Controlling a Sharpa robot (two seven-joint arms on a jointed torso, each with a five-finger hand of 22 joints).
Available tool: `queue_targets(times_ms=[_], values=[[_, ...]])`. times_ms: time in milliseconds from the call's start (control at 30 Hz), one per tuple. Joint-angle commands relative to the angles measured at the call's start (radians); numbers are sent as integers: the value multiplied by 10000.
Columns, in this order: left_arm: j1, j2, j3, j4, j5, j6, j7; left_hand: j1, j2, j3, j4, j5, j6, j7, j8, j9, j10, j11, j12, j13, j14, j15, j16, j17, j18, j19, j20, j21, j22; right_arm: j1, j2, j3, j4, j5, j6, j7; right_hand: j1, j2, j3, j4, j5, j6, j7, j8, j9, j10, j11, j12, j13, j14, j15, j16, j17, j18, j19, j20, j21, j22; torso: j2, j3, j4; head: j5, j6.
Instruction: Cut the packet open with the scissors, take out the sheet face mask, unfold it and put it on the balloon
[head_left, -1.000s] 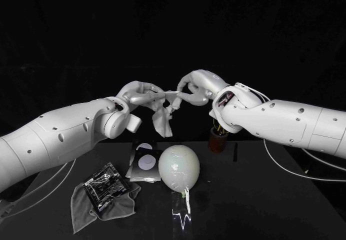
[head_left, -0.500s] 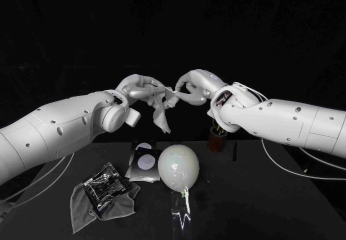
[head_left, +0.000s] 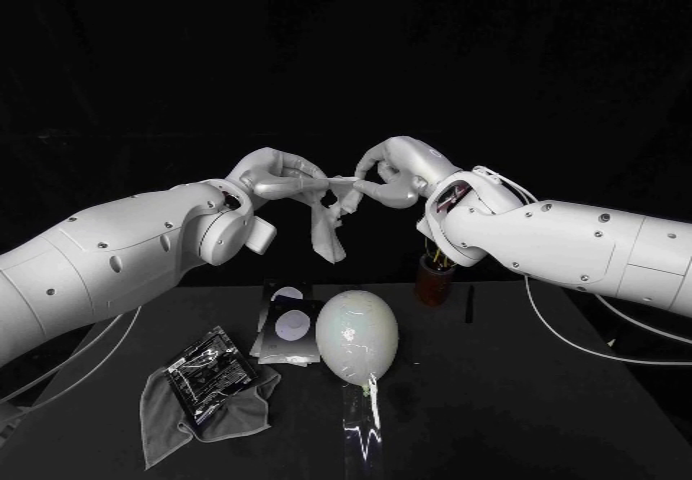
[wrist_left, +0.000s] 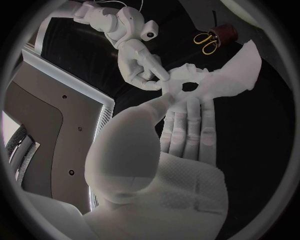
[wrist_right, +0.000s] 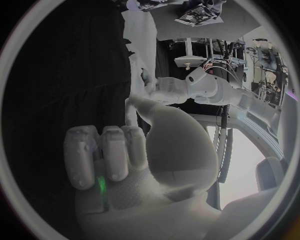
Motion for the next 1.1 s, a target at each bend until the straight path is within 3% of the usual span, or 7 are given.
queue_targets(times_ms=[33,367,500,600,767,933,1100], values=[[24,30,-13,-27,-193,-500,305,-32,155,-30,21,34,120,37,-70,-84,-597,224,64,110,-1140,334,-141,15,-234,-801,218,-258,-45,26,-71,27,161,742,-295,174,109,11,15,28,32,64,-36,49,38,1082,-51,34,2626,1080,-61,47,2634,-64,1125,-13,57,2628,9,-10,0,21,-5],[16,45,-69,-27,300,-924,781,-216,150,311,122,30,108,351,-87,10,-4564,1456,591,570,-6112,1663,-200,-161,-155,-3031,1374,-1922,-808,110,-210,76,435,912,-310,248,144,1,30,18,32,50,-32,45,38,1082,-50,34,2626,1080,-63,47,2634,-64,1125,-16,57,2628,-3,-3,-3,13,5],[14,39,-77,6,833,-807,938,-47,149,507,42,34,-212,972,96,201,-5297,1442,153,167,-6799,1804,-1225,-979,-154,-5125,1844,-3039,-1498,131,-245,88,510,938,-288,271,144,1,30,18,32,50,-32,45,38,1082,-50,34,2626,1080,-63,47,2634,-64,1125,-16,57,2628,4,-6,-10,22,-5],[11,42,-82,35,1143,-587,1033,2,229,594,94,29,-516,1053,291,370,-5097,1408,14,-95,-5478,1648,-1688,-1661,-99,-4895,1906,-3034,-1564,146,-252,94,550,947,-263,280,144,1,30,18,32,50,-32,45,38,1082,-50,34,2626,1080,-63,47,2634,-64,1125,-16,57,2628,10,-7,-7,11,-6],[8,82,-88,57,1582,-236,1169,-183,88,1355,821,135,-2068,808,1824,1607,-2085,921,-1480,-1670,-304,924,-4158,-4036,1041,-1544,1965,-2572,-1671,172,-249,104,590,954,-270,290,157,-5,36,13,32,45,-31,44,38,1082,-50,34,2626,1080,-64,47,2634,-64,1125,-17,57,2628,3,-6,-6,7,-14],[6,108,-90,39,1758,-47,1212,-184,605,1530,1182,38,-2815,735,2320,1980,-583,668,-1445,-1466,1411,534,-4158,-4197,1046,-637,1722,-2368,-1683,208,-248,116,578,948,-298,285,162,-7,38,12,32,44,-29,43,38,1082,-49,34,2626,1080,-65,47,2634,-64,1125,-18,57,2628,2,-9,-15,-9,-16],[5,127,-91,20,1850,110,1120,-163,788,1400,1380,35,-3418,510,2903,2389,426,330,-1713,-1517,3092,59,-4086,-4193,1034,1313,814,-1722,-1556,251,-240,129,552,938,-334,288,162,-7,38,12,32,44,-29,43,38,1082,-49,34,2626,1080,-65,47,2634,-64,1125,-18,57,2628,10,-3,-2,-15,-16]])
